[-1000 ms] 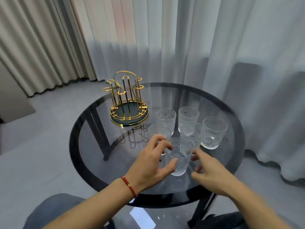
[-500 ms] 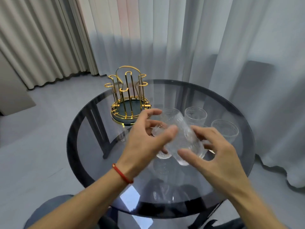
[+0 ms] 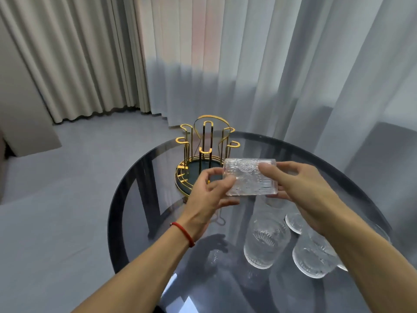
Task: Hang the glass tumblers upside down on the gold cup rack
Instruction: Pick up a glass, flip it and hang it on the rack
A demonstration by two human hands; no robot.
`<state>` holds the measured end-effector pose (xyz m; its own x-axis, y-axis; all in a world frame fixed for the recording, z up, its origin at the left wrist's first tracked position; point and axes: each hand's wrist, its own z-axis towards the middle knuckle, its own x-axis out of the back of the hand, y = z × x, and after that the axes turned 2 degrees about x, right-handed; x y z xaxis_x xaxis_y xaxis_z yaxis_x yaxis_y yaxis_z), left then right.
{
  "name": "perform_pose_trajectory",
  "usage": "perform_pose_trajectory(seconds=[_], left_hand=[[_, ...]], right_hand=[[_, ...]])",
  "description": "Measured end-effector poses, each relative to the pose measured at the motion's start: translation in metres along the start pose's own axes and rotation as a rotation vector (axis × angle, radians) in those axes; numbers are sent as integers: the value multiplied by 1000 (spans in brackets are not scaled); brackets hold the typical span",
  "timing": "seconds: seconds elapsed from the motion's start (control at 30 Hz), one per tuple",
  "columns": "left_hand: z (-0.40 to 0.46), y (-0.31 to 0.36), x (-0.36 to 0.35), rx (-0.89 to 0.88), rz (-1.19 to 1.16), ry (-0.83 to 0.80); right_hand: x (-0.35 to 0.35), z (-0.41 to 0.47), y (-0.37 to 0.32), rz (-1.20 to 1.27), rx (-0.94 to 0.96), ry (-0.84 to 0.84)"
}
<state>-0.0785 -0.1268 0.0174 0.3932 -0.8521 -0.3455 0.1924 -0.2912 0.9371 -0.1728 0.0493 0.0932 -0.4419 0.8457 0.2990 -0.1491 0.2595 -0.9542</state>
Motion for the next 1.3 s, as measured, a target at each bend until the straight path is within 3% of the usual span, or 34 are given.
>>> perform_pose_trajectory(seconds=[0.07,0.17,0.27,0.43,0.63,0.97,1.17,1.3], left_hand=[[7,-10,18,-73,303,59],[19,-35,47,-239,971,231],[27,-57,62,-201,1262,290],[42,-68,84,-225,1373,239],[53,-65,86,-389,1419,317],[56,-71,88,-349,1297,378],[56,-68,87,-358,1350,362],[55,-65,86,-349,1385,359]], right_hand=[[10,12,-3,-29,43,95],[24,41,-11,-103,107,317],[24,84,-29,-111,149,403],[-8,164,-70,-164,267,375],[-62,220,-110,-462,413,60],[-115,255,-121,-661,462,-324],[-148,268,-116,-797,397,-552],[-152,279,-116,-793,188,-696]])
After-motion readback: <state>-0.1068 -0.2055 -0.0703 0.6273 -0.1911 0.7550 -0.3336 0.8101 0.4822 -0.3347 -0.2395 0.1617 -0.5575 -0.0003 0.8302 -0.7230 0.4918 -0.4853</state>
